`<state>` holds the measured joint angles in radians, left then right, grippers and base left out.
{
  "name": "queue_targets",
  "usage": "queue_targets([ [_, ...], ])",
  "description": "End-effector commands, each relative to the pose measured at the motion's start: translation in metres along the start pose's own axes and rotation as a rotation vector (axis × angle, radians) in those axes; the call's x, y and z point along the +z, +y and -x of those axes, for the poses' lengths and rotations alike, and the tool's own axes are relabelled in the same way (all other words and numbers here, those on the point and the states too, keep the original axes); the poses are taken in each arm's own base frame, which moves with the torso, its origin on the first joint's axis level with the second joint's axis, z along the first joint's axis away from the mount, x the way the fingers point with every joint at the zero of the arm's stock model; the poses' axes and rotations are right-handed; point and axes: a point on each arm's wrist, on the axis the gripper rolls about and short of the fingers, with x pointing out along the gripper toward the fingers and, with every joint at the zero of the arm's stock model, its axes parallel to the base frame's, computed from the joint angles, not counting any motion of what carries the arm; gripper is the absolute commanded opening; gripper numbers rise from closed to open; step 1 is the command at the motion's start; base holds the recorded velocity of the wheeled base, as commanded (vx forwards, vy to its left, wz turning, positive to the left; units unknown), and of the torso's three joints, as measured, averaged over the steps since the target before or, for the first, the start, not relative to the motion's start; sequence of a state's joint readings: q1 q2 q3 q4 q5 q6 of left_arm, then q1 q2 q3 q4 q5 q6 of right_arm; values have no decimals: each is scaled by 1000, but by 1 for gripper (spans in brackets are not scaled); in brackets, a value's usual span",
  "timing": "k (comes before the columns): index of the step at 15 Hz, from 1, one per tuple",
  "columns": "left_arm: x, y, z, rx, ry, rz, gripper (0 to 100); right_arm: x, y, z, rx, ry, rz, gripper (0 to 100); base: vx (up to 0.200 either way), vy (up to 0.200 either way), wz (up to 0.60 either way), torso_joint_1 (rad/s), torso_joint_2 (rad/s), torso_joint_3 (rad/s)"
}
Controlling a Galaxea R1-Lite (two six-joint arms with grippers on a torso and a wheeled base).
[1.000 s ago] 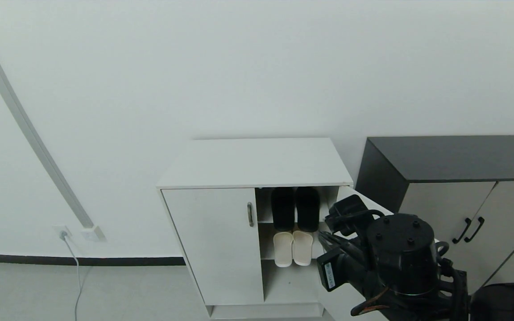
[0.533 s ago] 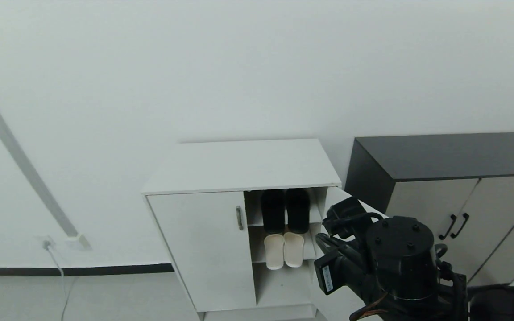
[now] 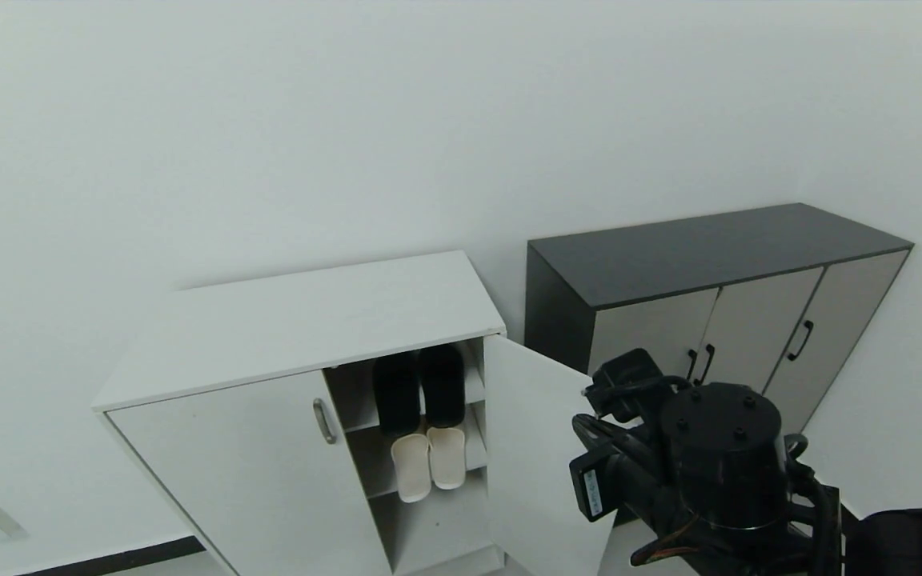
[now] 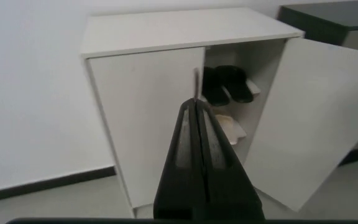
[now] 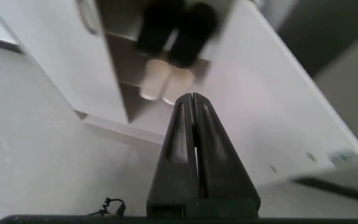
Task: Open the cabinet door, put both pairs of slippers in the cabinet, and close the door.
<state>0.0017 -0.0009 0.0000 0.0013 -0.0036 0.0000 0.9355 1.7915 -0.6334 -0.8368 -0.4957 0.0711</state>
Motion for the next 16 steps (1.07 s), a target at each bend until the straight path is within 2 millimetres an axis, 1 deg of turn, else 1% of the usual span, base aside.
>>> queue_targets([
  [1, 0, 0, 0, 0, 1, 0, 0, 0, 0, 0, 0, 2, 2, 0, 0, 0, 0, 0, 0, 0],
  [8, 0, 0, 0, 0, 1, 0, 0, -1, 0, -1, 0, 3, 2, 0, 0, 0, 0, 0, 0, 0],
  [14, 0, 0, 0, 0, 1, 2, 0, -2, 1, -1, 0, 6, 4, 0, -200, 0, 0, -1, 3, 2],
  [16, 0, 0, 0, 0, 1, 2, 0, -1, 1, -1, -1, 5, 3, 0, 0, 0, 0, 0, 0, 0],
])
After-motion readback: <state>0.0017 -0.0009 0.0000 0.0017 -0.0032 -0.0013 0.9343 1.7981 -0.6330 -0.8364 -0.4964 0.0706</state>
